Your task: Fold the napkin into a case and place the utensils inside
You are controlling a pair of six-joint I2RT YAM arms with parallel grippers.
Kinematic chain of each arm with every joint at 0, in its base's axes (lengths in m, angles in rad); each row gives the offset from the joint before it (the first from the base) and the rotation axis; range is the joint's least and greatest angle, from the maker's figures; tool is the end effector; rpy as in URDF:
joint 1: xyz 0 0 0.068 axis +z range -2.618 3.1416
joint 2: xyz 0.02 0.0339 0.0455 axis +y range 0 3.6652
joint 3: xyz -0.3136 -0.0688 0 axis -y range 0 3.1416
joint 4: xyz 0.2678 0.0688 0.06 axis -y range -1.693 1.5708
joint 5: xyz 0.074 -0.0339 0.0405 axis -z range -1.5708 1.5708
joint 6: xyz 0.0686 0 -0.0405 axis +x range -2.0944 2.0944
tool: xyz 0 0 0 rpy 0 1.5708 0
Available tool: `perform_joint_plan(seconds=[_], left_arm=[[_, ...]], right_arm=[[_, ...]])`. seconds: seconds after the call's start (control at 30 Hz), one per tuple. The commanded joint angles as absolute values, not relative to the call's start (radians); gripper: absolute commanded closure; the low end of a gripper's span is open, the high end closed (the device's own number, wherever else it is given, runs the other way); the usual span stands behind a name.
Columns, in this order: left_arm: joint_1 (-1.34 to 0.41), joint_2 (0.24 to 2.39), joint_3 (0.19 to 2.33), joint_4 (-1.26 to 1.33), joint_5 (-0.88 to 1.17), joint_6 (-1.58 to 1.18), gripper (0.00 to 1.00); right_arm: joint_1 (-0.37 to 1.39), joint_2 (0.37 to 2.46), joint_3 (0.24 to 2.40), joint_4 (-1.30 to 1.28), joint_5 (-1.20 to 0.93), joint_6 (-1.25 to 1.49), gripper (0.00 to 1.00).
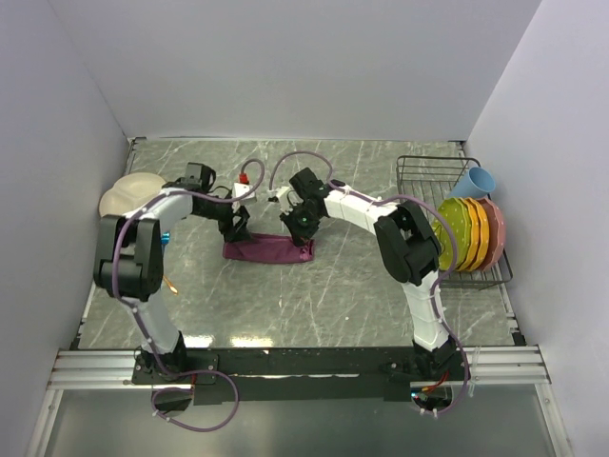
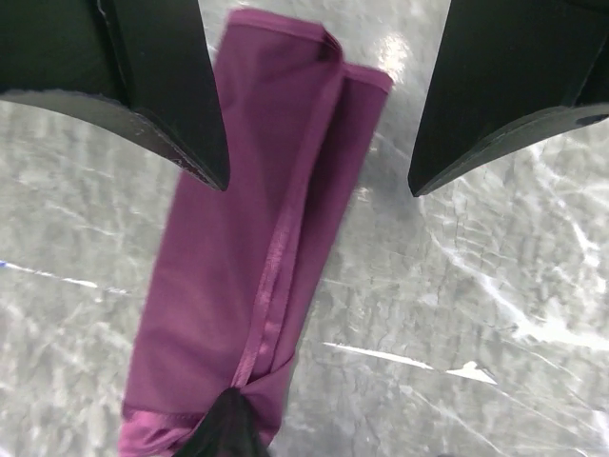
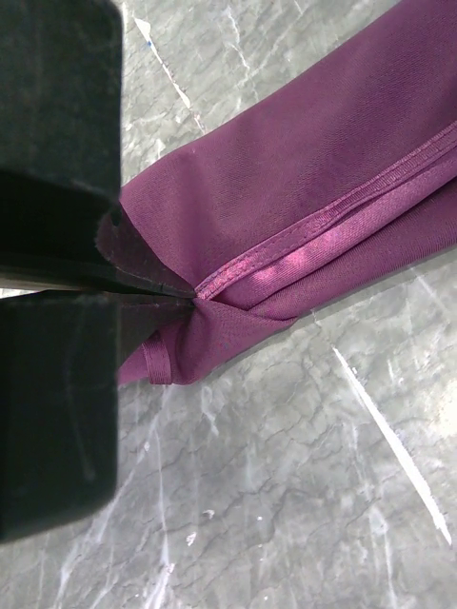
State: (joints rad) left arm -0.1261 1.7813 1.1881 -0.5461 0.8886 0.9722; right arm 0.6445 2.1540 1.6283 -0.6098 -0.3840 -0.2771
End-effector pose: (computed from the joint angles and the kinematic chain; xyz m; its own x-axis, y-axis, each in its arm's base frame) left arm 0.3804 -0.1019 0.2137 -0.1762 0.5474 -0.8181 0.9706 0.2351 -0.0518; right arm 0.3942 0.3284 0.1680 -0.5103 -0.7008 -0.4985 -0.8556 0.4726 0.2114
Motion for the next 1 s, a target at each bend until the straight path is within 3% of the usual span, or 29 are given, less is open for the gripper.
perform_joint_plan(seconds=[0.0,0.23,0.73,0.97], left_arm=[[-0.147,1.876,1.279,-0.659,0.939,1.132,0.17],[-0.219,1.936,1.327,-0.686,0.859,1.147,0.17],[-0.253,1.953,1.287,-0.606,0.736,1.111,0.62],[-0.264,1.954,1.279,-0.595,0.719,1.109,0.75]], right_arm=[[0.652,2.154,1.594,-0.595,-0.388,-0.298,0.99],[0.65,2.143,1.583,-0.589,-0.388,-0.302,0.99],[0.64,2.103,1.577,-0.577,-0.449,-0.278,0.93],[0.629,2.088,1.617,-0.594,-0.477,-0.219,0.87]])
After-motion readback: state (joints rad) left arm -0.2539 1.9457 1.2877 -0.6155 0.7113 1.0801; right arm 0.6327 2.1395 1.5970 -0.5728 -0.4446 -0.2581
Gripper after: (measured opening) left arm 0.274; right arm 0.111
